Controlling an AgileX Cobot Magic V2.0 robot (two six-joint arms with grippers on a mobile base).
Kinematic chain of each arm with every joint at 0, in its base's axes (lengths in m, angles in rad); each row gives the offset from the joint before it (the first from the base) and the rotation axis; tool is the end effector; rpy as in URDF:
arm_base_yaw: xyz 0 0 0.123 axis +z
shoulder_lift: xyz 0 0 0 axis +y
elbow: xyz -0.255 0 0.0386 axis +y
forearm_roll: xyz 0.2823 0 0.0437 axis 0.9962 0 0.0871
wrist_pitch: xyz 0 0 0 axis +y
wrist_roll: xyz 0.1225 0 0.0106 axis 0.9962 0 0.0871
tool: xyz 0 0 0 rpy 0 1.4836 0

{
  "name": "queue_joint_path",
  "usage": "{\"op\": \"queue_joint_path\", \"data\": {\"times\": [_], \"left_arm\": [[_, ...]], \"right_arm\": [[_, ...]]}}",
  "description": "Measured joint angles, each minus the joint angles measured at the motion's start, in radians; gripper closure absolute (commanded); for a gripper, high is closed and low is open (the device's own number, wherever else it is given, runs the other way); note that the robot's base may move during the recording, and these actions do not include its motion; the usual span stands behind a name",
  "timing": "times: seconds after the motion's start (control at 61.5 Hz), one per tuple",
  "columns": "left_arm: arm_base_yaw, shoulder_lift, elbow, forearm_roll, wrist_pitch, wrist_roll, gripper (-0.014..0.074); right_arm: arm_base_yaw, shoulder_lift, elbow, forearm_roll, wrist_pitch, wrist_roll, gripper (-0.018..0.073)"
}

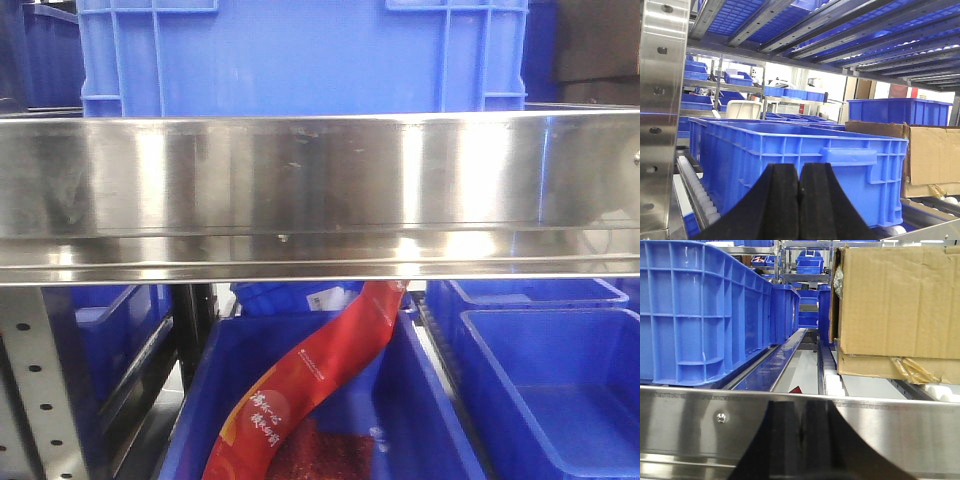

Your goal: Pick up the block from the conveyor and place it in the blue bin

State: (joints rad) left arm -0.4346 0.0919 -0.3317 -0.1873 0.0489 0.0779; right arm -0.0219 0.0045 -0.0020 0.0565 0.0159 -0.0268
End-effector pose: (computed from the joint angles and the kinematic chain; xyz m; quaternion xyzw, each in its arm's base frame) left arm 0.1190 -0.0565 0.3281 0.1011 0.5934 -0.2171 0.7685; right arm 0.1502 -0.0032 0.2141 0.0173 0.6821 0.0032 0.7310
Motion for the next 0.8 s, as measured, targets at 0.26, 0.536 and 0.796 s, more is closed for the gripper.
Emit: {"op": "queue_joint_path", "data": {"times": [0.26, 0.536, 0.796], "left_arm": [[0.0, 0.0, 0.0, 0.0, 0.0, 0.0, 0.0707], [0.0, 0.0, 0.0, 0.0, 0.0, 0.0, 0.0707], [0.048, -0.012, 0.058, 0.067, -0.004, -0.01, 0.0707]], "right_arm": [[0.0, 0.0, 0.0, -0.002, 0.0, 0.0, 0.072], [0.0, 0.0, 0.0, -0.002, 0.0, 0.0, 0.072], [0.0, 0.0, 0.0, -0.002, 0.0, 0.0, 0.072]]}}
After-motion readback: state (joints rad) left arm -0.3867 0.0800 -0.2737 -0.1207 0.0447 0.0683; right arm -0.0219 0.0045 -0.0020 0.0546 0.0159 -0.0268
